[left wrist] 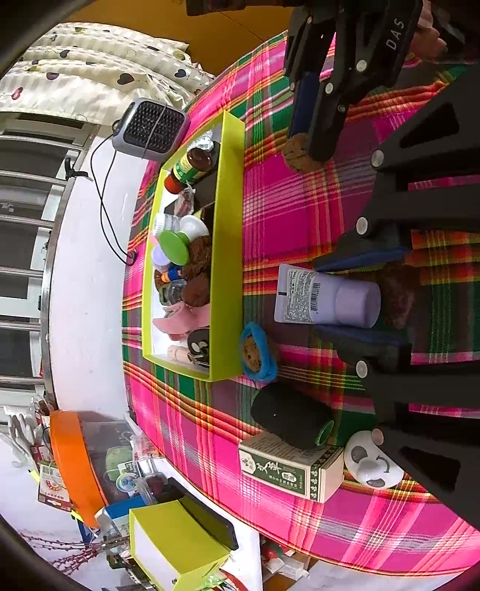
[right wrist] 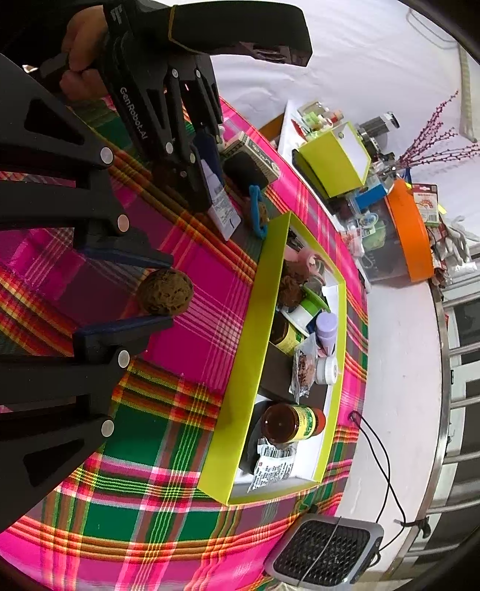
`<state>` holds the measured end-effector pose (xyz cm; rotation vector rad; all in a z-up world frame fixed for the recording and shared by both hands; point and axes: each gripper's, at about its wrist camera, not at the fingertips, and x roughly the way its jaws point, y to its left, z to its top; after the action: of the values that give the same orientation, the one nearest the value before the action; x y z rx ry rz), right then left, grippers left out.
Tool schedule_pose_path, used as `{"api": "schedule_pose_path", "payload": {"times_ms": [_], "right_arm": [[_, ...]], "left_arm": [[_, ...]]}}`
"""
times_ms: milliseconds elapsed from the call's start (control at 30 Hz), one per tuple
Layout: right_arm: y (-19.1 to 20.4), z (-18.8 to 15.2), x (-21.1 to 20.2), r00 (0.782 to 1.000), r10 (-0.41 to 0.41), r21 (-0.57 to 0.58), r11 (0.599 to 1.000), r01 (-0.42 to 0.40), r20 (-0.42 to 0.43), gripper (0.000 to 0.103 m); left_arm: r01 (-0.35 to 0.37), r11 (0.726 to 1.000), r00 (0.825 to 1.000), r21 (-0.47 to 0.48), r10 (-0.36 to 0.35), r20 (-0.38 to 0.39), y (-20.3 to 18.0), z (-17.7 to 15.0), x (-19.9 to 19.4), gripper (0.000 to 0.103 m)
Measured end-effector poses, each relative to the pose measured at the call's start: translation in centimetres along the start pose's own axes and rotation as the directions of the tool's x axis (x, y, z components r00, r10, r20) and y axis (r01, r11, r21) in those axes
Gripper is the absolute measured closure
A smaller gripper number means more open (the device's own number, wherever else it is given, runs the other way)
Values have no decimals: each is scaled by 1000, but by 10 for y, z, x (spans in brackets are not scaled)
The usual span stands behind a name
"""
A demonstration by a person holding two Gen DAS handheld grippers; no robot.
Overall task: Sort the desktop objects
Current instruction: 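Lift and carry the tube with the left gripper while the right carries the walnut toward the box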
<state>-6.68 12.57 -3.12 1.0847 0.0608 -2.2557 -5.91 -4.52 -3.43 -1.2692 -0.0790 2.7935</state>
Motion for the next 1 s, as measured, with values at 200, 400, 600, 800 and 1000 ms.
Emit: {"api": "schedule_pose_path", "payload": {"times_ms": [200,400,600,800,1000], "right_arm": [[-1,0,-8,1000,-3,6,1000,3,18,76],[0,1,-13,1000,-8,8,1000,8,30,76],[1,0,-17,999,-9,10,1000,8,37,76],[1,4,-19,999,-13,8,1000,13,46,76],[-1,8,-22,998,-17,9,1000,17,60,76]], "left_arm": [[14,1000,1000,3,-14,26,-3,4,-10,73],[28,1000,999,5,-28,34,-6,4,-13,73],[42,999,998,1,-42,41,-8,6,-15,73],[52,999,997,0,-51,57,-10,11,-18,73],[60,998,996,10,-60,69,-14,18,-18,73]]}}
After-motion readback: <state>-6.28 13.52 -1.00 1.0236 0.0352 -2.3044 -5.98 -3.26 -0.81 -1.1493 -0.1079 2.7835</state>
